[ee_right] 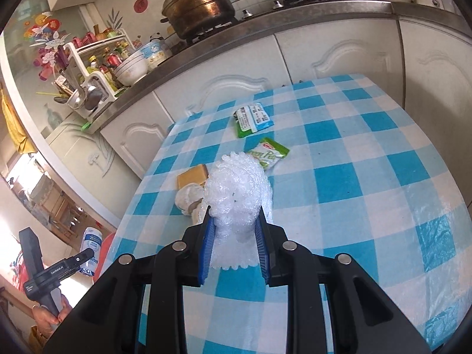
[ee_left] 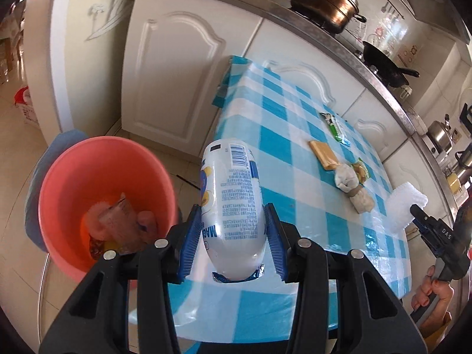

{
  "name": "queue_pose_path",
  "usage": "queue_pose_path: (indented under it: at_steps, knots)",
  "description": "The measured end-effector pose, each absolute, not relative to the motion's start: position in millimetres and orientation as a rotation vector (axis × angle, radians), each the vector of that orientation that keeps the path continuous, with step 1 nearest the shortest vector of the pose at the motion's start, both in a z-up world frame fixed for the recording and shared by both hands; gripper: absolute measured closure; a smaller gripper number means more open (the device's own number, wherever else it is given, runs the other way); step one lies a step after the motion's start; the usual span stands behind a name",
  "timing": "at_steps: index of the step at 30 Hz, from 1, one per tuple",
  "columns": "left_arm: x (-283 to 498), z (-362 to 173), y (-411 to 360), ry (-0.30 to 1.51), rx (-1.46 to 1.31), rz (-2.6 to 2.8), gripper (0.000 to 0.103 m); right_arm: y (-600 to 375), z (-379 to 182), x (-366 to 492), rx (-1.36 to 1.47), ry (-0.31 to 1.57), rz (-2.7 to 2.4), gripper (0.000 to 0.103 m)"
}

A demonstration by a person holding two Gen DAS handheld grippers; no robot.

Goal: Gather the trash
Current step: 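Carry the white bottle and foam net over to the red bucket, then open the left tool over the bucket while the right tool releases the foam net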

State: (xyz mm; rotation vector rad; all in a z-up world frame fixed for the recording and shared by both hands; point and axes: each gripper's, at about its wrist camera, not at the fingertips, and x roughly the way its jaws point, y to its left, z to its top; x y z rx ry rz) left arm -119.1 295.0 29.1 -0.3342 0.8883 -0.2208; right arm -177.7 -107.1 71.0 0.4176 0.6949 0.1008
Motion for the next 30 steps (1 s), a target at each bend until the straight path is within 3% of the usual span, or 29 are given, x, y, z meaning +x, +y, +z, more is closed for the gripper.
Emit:
queue_pose_path:
  at_steps: [15,30]
  knots:
    - [-147.1,16.8,419.4,0.847,-0.439,0.012,0.058,48.0,117.5,-134.4,0.237,0.741,0.435,0.075]
    - [-136.1,12.1,431.8,0.815,-0.461,0.036,0.058,220.0,81.8,-95.7,0.041,0.897,0.746,0.075]
